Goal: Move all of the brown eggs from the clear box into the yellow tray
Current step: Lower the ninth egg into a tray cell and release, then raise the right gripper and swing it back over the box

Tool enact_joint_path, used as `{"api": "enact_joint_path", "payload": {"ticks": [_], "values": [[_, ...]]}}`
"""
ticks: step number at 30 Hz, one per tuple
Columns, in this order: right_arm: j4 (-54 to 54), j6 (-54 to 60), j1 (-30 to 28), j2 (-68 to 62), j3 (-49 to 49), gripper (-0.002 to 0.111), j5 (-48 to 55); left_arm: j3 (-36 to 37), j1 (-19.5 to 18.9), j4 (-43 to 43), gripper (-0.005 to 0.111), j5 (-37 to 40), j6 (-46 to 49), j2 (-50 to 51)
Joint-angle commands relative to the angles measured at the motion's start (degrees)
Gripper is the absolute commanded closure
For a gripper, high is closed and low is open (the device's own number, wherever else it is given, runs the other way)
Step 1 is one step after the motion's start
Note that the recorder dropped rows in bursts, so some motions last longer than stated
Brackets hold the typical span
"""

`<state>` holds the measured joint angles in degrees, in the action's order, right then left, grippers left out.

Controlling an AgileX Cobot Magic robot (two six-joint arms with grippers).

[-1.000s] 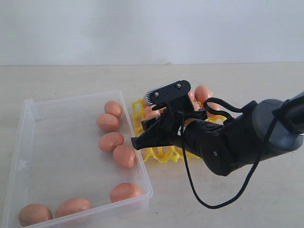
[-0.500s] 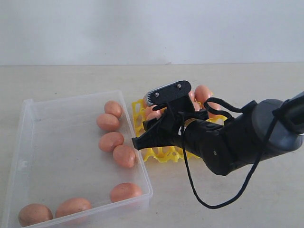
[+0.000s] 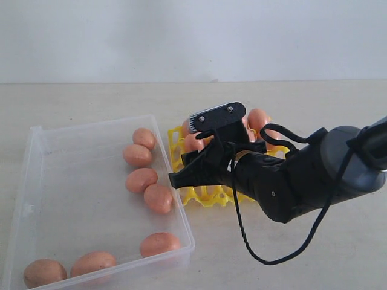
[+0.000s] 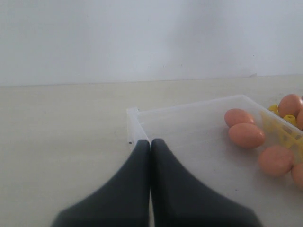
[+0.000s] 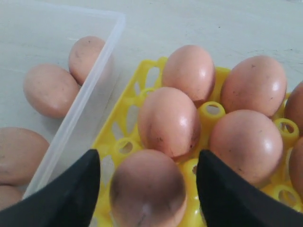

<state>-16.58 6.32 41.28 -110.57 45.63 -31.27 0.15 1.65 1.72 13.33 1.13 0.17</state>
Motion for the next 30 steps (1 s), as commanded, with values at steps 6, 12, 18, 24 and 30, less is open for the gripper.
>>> {"api": "enact_joint_path", "payload": {"ticks": [6, 12, 18, 24, 30], "values": [[-2.6, 3.7, -0.1, 6.5, 0.4, 0.046, 6.3, -0.1, 0.2, 0.3, 0.111, -0.1, 0.0, -0.2], [-3.0, 9.6, 0.1, 16.8, 8.5, 0.046, 36.0, -0.1, 0.2, 0.3, 0.111, -0.1, 0.0, -0.2], [7.3, 6.8, 5.5, 14.7, 26.6, 0.046, 55.9, -0.1, 0.2, 0.3, 0.111, -0.1, 0.0, -0.2], [13.7, 2.1, 9.7, 6.6, 38.9, 0.046, 66.9, -0.1, 0.2, 0.3, 0.111, -0.1, 0.0, -0.2], [18.6, 12.5, 12.3, -3.9, 47.2, 0.046, 81.9, -0.1, 0.2, 0.3, 0.111, -0.1, 0.0, -0.2]]}}
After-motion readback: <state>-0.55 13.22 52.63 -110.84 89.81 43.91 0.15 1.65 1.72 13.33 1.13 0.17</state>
